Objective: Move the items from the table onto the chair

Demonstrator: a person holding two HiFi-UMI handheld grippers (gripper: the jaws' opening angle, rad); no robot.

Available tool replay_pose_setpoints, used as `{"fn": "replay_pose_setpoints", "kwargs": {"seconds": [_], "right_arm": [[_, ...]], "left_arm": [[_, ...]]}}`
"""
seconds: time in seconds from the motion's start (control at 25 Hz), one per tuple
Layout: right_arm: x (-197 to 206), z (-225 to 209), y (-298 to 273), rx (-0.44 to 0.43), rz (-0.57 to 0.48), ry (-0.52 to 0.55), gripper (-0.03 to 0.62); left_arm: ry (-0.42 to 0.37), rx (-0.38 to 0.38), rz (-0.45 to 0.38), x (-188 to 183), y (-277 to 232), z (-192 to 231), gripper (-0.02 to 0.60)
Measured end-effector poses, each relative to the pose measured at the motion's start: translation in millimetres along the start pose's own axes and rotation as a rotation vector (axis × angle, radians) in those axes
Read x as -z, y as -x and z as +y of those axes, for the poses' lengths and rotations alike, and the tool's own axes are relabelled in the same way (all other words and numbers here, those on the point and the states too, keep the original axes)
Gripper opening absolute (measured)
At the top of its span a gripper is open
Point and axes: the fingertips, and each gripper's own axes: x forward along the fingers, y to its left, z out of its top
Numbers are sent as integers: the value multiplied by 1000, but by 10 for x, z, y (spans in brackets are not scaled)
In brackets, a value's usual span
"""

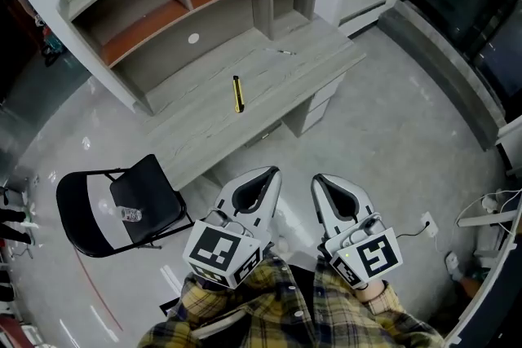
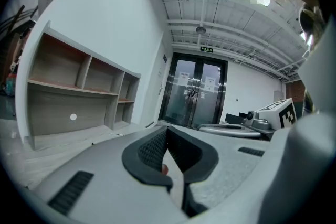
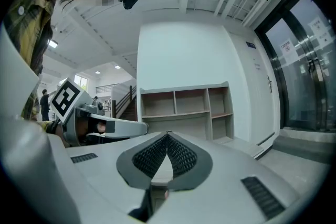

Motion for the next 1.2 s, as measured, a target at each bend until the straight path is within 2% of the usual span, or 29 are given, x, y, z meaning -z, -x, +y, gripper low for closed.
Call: {"fn": "replay_pose_setpoints", "kwargs": {"seconds": [0.28,0.52,0.72,0.92,1.2], "right_arm": [[-131,-396,-830,-4,12,23,17],[-161,-682,-1518,5,28,-5,17],[-107,-785,-1971,-6,36,-15,17],[-75,-844,-2339,-53,61,-21,17],[-75,-1122,-2874,-162,94,-9,17]], "left_arm": [[-30,11,16,-282,-661,720,5],[-5,-23,34,-410,-960,1415,5],[18,-69,51,-393,-1073,1882,5],[48,-117,62,-385,-1165,2188,5],[74,-248,30,-532,-1376,2625,5]]}}
